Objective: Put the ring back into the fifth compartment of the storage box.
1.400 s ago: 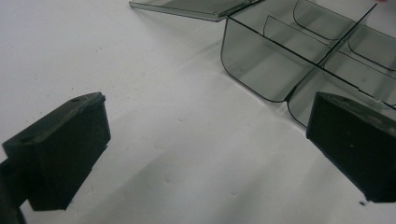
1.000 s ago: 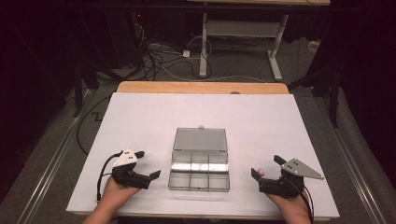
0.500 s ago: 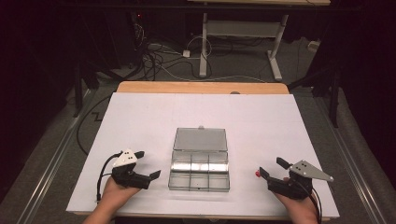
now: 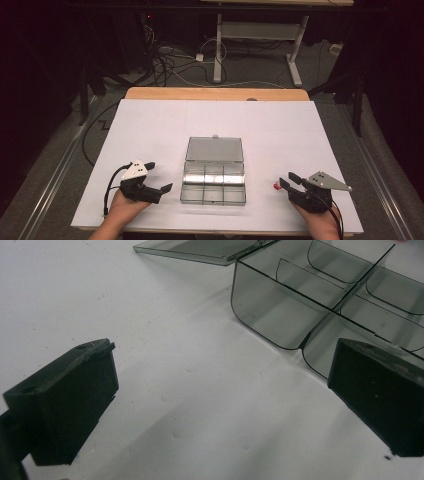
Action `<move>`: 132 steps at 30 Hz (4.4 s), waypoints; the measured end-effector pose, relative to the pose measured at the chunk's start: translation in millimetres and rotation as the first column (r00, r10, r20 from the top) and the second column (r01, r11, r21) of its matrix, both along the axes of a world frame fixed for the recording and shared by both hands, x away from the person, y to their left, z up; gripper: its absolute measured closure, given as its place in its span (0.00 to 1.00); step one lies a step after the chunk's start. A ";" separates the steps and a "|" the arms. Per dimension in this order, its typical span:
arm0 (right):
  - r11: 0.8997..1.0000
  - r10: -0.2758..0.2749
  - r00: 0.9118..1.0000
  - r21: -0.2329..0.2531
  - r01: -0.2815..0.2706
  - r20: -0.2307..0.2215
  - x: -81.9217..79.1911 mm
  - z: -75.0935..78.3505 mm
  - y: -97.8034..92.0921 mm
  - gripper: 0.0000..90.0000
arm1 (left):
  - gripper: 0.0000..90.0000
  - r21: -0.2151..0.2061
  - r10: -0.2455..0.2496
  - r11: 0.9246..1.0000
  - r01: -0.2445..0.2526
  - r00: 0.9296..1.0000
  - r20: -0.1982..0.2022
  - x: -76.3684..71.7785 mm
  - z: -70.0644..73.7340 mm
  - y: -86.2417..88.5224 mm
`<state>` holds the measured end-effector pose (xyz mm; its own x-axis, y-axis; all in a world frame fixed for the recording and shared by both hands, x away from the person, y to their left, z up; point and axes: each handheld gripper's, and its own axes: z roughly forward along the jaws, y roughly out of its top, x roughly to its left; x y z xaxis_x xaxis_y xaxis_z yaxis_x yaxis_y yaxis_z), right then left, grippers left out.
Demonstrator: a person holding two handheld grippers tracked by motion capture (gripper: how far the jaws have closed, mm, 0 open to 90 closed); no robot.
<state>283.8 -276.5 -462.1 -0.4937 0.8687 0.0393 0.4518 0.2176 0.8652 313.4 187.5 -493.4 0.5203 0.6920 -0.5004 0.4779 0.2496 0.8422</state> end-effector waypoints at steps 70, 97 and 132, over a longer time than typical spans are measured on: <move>0.996 0.081 0.996 -0.046 -0.083 -0.037 1.1 -7.1 23.2 0.97 | 0.00 0.008 -0.011 1.000 0.011 1.000 0.007 -1.2 -0.4 -1.0; 0.984 0.169 0.985 -0.054 -0.172 -0.046 -1.5 -9.2 51.0 0.97 | 0.00 0.008 -0.011 1.000 0.011 1.000 0.007 -1.2 -0.4 -1.1; 0.973 0.220 0.975 -0.057 -0.222 -0.042 -5.7 -5.1 66.1 0.97 | 0.00 0.014 -0.018 1.000 0.018 1.000 0.008 -1.3 -0.8 -1.3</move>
<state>278.1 -210.5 -467.3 -0.6727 0.7398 0.0105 0.4168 0.3672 0.8315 312.1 186.1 -494.2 0.5366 0.6896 -0.4863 0.4751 0.2294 0.8495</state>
